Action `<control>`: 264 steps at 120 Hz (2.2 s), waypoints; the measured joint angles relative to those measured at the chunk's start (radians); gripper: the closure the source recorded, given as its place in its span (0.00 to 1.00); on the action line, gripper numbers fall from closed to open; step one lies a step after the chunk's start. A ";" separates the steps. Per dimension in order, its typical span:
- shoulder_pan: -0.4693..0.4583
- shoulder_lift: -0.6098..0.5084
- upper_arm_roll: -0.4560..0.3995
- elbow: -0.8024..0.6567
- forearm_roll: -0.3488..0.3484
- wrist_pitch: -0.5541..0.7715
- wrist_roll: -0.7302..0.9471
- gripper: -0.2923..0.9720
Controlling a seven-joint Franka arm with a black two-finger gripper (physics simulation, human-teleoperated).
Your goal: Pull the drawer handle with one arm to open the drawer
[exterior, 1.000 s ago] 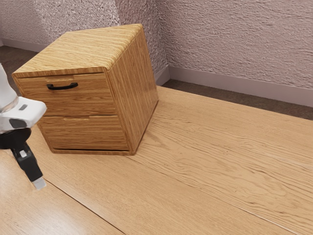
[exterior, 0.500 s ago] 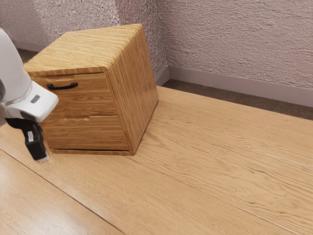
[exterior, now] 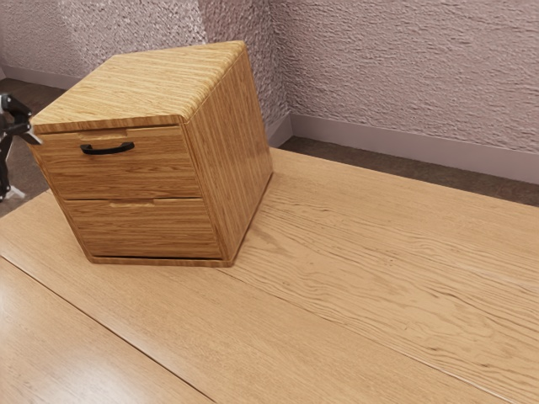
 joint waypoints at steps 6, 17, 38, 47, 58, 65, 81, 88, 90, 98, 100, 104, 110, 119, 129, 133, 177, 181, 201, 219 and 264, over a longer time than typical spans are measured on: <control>-0.001 0.000 0.019 -0.013 0.003 0.014 0.045 0.23; -0.009 0.001 0.030 -0.025 0.004 0.033 0.116 0.23; -0.047 0.004 0.091 -0.023 0.001 0.061 0.207 0.23; -0.058 0.005 0.106 -0.020 -0.017 0.083 0.205 0.23; -0.061 0.006 0.110 -0.020 -0.109 0.117 0.191 0.23; -0.061 0.008 0.112 -0.024 -0.160 0.139 0.176 0.23; -0.051 0.016 0.126 -0.052 -0.185 0.170 0.143 0.23; -0.053 0.019 0.142 -0.060 -0.168 0.179 0.130 0.23; -0.055 0.020 0.147 -0.061 -0.164 0.181 0.127 0.23; -0.060 0.025 0.158 -0.062 -0.150 0.188 0.113 0.23; -0.061 0.027 0.159 -0.063 -0.147 0.189 0.110 0.23; -0.062 0.030 0.161 -0.063 -0.143 0.193 0.104 0.23; -0.063 0.035 0.162 -0.063 -0.137 0.199 0.096 0.23; -0.067 0.038 0.163 -0.064 -0.132 0.207 0.084 0.23; -0.077 0.052 0.163 -0.059 -0.113 0.222 0.073 0.23; -0.083 0.064 0.165 -0.055 -0.107 0.230 0.069 0.23; -0.160 0.157 0.202 -0.009 -0.100 0.292 0.033 0.23; -0.162 0.172 0.205 -0.002 -0.103 0.296 0.031 0.23; -0.163 0.215 0.209 0.011 -0.113 0.316 0.018 0.23; -0.166 0.225 0.210 0.005 -0.119 0.327 0.006 0.23; -0.175 0.237 0.212 -0.028 -0.129 0.354 -0.027 0.25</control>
